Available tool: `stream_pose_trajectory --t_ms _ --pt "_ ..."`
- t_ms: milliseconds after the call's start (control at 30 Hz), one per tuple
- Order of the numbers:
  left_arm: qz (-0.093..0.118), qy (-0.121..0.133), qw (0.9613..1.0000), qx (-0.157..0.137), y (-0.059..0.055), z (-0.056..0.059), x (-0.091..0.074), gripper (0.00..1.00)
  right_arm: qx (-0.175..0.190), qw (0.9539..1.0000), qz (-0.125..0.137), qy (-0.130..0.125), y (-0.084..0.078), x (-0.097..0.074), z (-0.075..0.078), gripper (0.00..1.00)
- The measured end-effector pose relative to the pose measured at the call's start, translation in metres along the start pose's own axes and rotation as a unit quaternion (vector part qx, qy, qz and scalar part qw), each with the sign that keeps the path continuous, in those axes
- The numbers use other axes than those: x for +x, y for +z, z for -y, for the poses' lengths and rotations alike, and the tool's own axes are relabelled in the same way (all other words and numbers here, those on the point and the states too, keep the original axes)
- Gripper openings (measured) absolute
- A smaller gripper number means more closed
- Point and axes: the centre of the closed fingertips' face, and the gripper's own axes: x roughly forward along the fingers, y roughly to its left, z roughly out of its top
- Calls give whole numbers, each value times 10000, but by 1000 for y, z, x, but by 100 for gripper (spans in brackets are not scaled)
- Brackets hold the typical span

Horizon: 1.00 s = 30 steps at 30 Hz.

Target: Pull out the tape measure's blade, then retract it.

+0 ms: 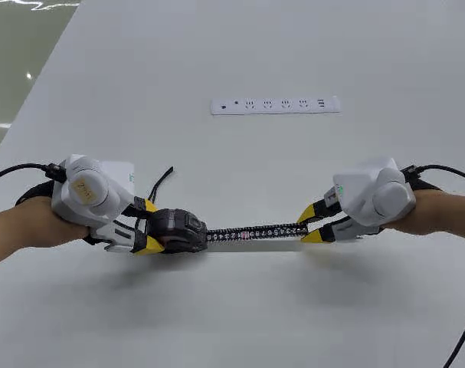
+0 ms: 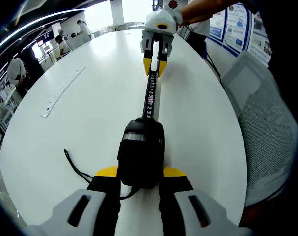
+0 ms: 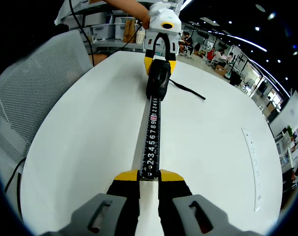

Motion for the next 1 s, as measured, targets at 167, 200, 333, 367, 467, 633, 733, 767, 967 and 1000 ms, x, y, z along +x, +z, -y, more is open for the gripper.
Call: stream_pose_trajectory --t_ms 167,200,333,367,467,633,733,767,967,1000 --pt "-6 5 10000 0 0 0 0 25 4 10000 2 -1 -1 0 0 12" --pt "-9 3 10000 2 0 0 0 25 3 10000 0 -4 -1 0 0 12" --pt "-13 2 10000 1 0 0 0 25 8 10000 -1 -6 -3 -1 0 12" --pt "-14 2 10000 0 0 0 0 25 12 10000 -5 -6 -3 -1 0 12" --pt "-19 2 10000 3 0 0 0 25 14 10000 -12 -9 -4 -1 0 12" --pt "-26 2 10000 -1 0 0 0 25 19 10000 -25 -14 -5 -3 -1 12" --pt "-32 5 10000 0 0 0 0 25 20 10000 -28 -20 -5 -4 -1 12" --pt "-31 6 10000 0 0 0 0 25 16 10000 -28 -22 -5 -4 -1 12" --pt "-36 4 10000 -1 0 0 -1 25 28 10000 -38 -23 -6 -5 -2 12" --pt "-36 3 10000 -2 0 0 -1 25 28 10000 -42 -23 -6 -6 -3 12"
